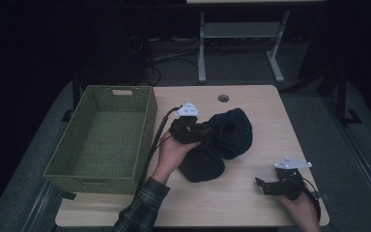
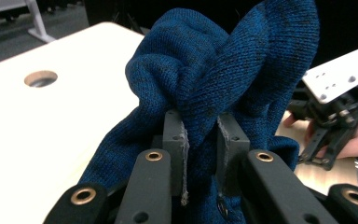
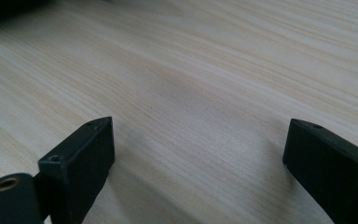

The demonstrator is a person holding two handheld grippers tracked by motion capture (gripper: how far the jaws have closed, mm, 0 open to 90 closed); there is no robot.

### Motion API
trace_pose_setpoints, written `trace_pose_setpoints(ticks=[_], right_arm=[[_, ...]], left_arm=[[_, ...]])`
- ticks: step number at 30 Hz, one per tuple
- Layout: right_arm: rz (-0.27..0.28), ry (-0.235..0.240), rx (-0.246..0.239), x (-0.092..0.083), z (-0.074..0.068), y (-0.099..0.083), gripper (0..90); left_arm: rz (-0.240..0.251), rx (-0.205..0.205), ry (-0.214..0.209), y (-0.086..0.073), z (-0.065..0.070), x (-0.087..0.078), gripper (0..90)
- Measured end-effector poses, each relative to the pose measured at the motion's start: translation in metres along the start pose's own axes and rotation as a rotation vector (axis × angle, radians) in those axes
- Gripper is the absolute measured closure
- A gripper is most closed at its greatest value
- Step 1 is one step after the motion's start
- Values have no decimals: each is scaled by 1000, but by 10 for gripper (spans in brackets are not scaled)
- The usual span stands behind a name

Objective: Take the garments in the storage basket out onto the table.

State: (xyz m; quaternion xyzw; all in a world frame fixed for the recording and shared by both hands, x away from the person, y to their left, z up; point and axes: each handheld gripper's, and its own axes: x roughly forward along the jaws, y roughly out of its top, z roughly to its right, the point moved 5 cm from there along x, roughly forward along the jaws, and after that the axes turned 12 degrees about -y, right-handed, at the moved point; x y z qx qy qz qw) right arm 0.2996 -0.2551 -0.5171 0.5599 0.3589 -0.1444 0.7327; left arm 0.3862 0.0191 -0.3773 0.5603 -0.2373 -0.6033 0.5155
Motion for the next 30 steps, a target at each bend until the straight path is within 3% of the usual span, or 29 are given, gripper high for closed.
trace_pose_setpoints(ticks=[10, 23, 26, 30], right_arm=[[-3, 0, 3, 0, 0, 0, 85], [-2, -2, -1, 0, 0, 0, 85], [-2, -2, -1, 0, 0, 0, 85], [-2, -2, -1, 0, 0, 0, 85]], left_arm=[[-28, -52, 23, -20, -23, 16, 766], [-51, -96, 62, -34, -47, 25, 746], [-52, -93, 74, -34, -50, 24, 713], [-57, -86, 107, -33, -52, 19, 553]])
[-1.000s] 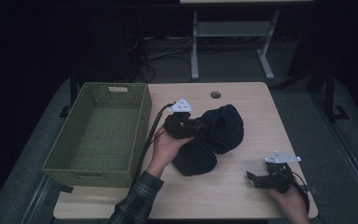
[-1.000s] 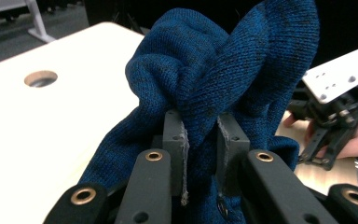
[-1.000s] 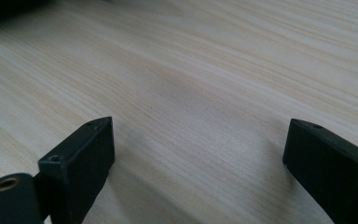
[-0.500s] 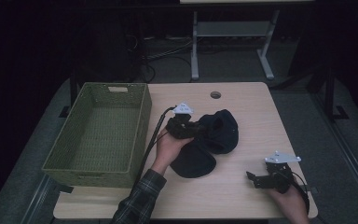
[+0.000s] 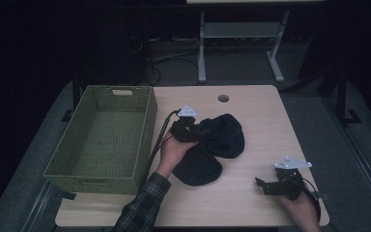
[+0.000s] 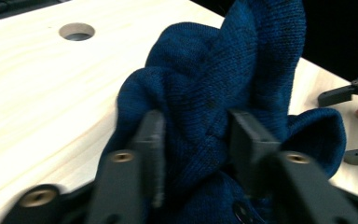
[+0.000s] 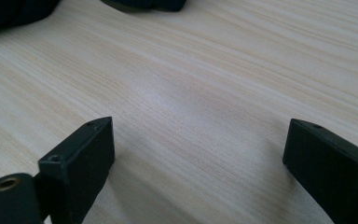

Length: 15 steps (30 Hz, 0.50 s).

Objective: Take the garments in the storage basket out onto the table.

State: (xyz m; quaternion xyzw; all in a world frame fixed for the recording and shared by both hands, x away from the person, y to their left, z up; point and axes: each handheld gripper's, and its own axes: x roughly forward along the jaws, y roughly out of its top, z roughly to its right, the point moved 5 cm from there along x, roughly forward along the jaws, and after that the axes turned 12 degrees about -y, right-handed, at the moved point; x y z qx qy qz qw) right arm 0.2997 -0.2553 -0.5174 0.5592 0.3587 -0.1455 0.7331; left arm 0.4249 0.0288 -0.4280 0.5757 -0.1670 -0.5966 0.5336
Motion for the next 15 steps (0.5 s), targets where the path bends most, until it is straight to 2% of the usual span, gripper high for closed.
trace_pose_setpoints(ticks=[3, 8, 10, 15], right_arm=[[0, 0, 0, 0, 0, 0, 85], [0, 0, -1, 0, 0, 0, 86], [0, 0, -1, 0, 0, 0, 86], [0, 0, 0, 0, 0, 0, 86]], left_arm=[[10, 13, 23, 2, 0, -7, 458], [32, 29, 44, 6, 5, -26, 409], [40, 37, 48, 7, 7, -33, 422], [58, 52, 93, 5, 11, -51, 560]])
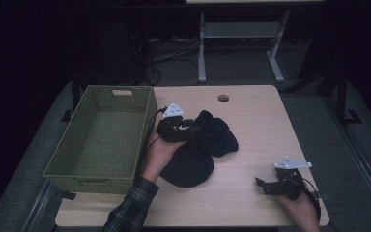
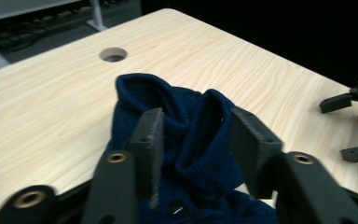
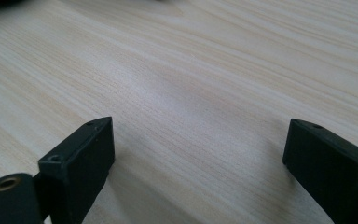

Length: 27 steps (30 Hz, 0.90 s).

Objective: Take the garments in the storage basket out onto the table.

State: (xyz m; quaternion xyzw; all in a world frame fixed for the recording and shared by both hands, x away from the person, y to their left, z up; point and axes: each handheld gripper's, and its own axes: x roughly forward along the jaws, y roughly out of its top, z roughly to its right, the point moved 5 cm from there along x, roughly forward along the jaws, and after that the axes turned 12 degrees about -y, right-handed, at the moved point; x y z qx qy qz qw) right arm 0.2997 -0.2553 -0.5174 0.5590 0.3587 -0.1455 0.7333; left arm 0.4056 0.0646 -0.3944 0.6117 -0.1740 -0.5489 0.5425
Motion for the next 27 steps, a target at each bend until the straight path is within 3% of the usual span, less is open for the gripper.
trace_pose_setpoints(ticks=[2, 6, 16, 27], right_arm=[[0, 0, 0, 0, 0, 0, 85], [0, 0, 0, 0, 0, 0, 85], [3, 0, -3, 0, 0, 0, 85], [-1, 1, -1, 0, 0, 0, 86]], left_arm=[[-11, 7, 6, -2, 1, -5, 684], [-42, 11, -23, -11, 8, -8, 884], [-138, 15, -58, -46, 24, -3, 897], [-257, -34, -102, -95, 36, 5, 898]])
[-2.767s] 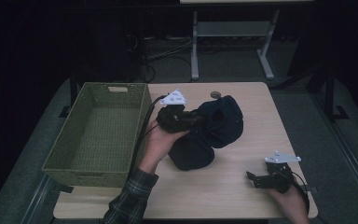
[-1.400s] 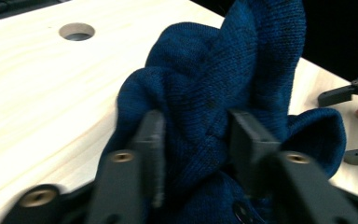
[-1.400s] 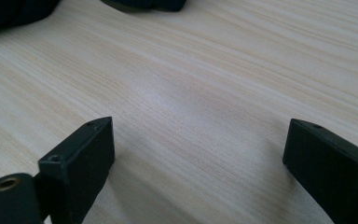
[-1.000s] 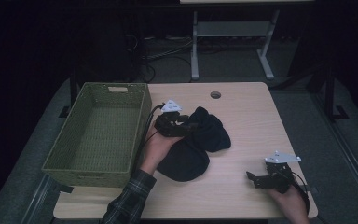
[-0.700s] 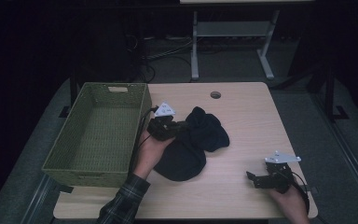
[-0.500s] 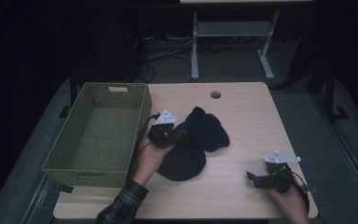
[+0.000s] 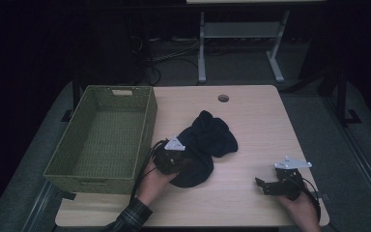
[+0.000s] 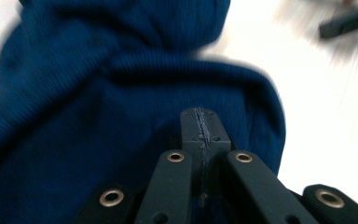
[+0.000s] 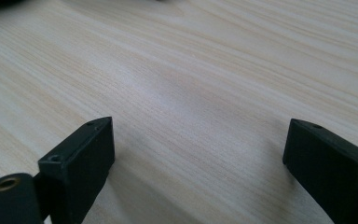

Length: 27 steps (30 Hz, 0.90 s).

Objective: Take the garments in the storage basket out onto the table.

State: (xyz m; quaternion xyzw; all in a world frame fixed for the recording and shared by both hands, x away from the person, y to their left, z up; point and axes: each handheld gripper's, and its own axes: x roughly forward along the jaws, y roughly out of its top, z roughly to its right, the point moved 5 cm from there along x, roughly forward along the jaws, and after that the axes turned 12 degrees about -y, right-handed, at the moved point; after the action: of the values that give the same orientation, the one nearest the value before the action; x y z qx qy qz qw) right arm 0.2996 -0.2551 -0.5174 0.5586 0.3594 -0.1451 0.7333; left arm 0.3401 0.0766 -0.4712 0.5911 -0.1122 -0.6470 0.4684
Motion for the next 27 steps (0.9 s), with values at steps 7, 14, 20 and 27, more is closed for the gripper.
trace_pose_setpoints(ticks=[7, 14, 20, 27], right_arm=[[0, 1, -1, 0, 0, 0, 86], [0, 4, -4, 0, 0, 0, 86], [0, 4, -5, 0, 0, 0, 86], [0, 4, -5, 0, 0, 0, 86]], left_arm=[[-91, -7, -24, -11, 0, 22, 898], [-123, 34, -69, -8, 16, 40, 898], [-118, 57, -120, -3, 32, 53, 898], [-121, 94, -169, 3, 49, 68, 898]])
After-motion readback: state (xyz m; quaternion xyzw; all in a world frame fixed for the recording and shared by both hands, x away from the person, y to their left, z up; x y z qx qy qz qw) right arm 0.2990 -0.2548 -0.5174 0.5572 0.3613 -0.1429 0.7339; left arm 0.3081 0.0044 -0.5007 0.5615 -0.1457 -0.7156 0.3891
